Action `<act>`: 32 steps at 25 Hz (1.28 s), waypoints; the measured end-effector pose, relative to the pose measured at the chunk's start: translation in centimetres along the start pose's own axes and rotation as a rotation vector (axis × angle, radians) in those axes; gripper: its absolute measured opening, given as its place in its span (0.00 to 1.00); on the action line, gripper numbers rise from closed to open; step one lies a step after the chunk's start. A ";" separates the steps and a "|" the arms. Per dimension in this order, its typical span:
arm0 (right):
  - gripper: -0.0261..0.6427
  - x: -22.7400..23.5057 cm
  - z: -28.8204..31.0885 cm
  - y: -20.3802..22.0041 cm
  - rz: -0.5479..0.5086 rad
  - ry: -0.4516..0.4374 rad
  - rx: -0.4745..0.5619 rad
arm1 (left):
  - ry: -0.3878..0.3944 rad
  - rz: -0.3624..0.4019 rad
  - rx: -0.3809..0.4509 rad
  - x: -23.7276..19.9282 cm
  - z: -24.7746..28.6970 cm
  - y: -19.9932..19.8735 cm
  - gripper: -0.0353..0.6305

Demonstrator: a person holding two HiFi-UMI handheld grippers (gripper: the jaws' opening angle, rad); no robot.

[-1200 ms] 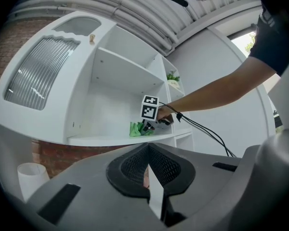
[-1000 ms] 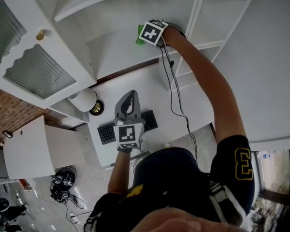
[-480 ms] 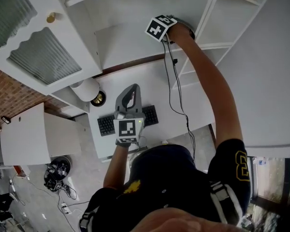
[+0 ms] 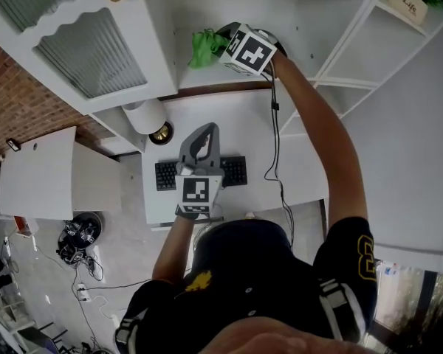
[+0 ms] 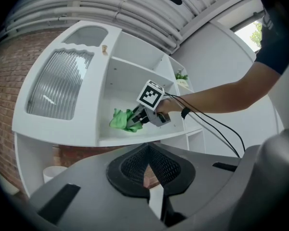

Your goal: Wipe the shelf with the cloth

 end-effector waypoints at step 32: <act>0.17 -6.4 4.2 -5.2 -0.177 -0.152 0.000 | -0.014 -0.001 -0.038 -0.4 0.2 1.2 0.08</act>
Point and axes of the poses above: the fingertips, and each gripper's own axes: z forward along the fingers, x to its right, y out of its underside, the point moved 5 cm from there along -z, backward along the fingers, and after that the axes turned 11 degrees about -x, right-handed, at the moved point
